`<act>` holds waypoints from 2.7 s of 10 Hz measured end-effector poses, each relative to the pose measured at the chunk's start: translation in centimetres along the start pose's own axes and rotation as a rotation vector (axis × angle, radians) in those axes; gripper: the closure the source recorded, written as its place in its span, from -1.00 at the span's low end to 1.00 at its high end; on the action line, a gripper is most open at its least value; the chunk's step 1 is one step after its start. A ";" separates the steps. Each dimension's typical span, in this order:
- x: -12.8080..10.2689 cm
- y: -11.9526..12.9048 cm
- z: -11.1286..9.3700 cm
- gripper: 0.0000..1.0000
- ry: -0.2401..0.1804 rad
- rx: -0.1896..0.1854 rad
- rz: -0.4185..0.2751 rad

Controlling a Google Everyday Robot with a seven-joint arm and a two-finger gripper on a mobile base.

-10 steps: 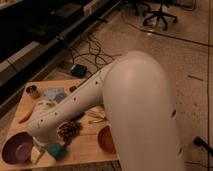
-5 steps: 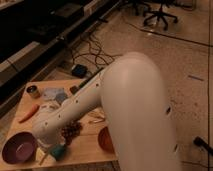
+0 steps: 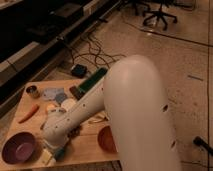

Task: Place sponge in paper cup

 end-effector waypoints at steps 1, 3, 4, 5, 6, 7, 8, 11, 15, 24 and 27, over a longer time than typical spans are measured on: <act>-0.2 0.0 0.2 -0.60 -0.001 -0.003 -0.004; -0.8 -0.1 0.5 -0.60 -0.008 -0.011 -0.009; -1.0 -0.1 0.7 -0.60 -0.011 -0.015 -0.009; -1.2 -0.1 0.8 -0.60 -0.015 -0.020 -0.009; -1.6 0.0 0.8 -0.60 -0.018 -0.021 -0.011; -1.9 0.0 0.6 -0.60 -0.012 -0.009 -0.010; -2.0 0.1 0.1 -0.60 -0.005 -0.002 0.006; -2.3 0.4 -4.5 -0.60 -0.003 0.016 0.090; -2.8 0.7 -7.0 -0.60 -0.017 -0.016 0.109; -3.9 1.1 -1.0 -0.60 -0.020 -0.105 0.072; -4.4 1.4 -0.8 -0.60 -0.014 -0.112 0.060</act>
